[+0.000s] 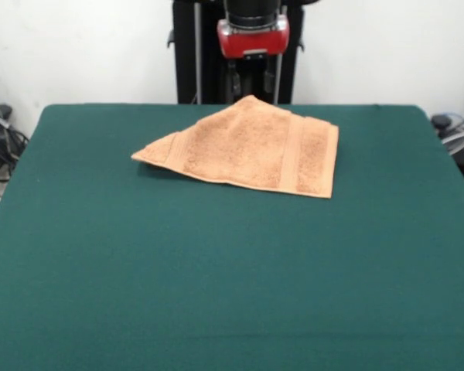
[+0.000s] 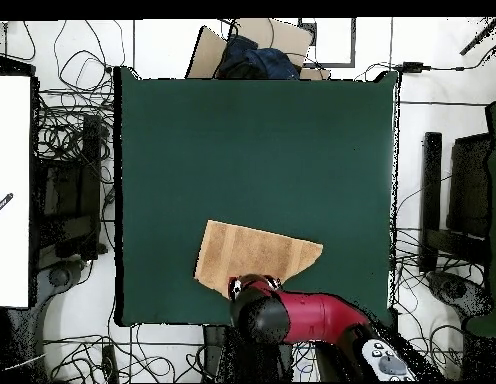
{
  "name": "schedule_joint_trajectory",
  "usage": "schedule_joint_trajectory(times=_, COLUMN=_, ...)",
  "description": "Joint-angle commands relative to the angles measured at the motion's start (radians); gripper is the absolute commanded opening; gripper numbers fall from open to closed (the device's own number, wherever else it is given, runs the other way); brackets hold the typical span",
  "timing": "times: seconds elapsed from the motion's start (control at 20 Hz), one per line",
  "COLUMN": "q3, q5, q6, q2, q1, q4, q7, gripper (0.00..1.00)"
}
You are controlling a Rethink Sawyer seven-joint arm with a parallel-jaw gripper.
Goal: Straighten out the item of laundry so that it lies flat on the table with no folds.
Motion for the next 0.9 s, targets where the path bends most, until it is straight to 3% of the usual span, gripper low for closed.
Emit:
schedule_joint_trajectory(times=0.05, q3=0.121, q5=0.040, q6=0.059, q2=-0.003, q1=-0.008, q4=-0.006, q7=0.083, gripper=1.00)
schedule_joint_trajectory(times=0.15, q3=0.073, q5=0.043, q6=0.111, q2=-0.074, q1=0.040, q4=-0.007, q7=0.090, gripper=1.00)
schedule_joint_trajectory(times=0.35, q3=0.099, q5=0.087, q6=0.182, q2=-0.145, q1=0.036, q4=0.018, q7=0.079, gripper=1.00)
schedule_joint_trajectory(times=0.9, q3=0.143, q5=0.111, q6=0.297, q2=-0.166, q1=-0.001, q4=-0.018, q7=0.002, gripper=1.00)
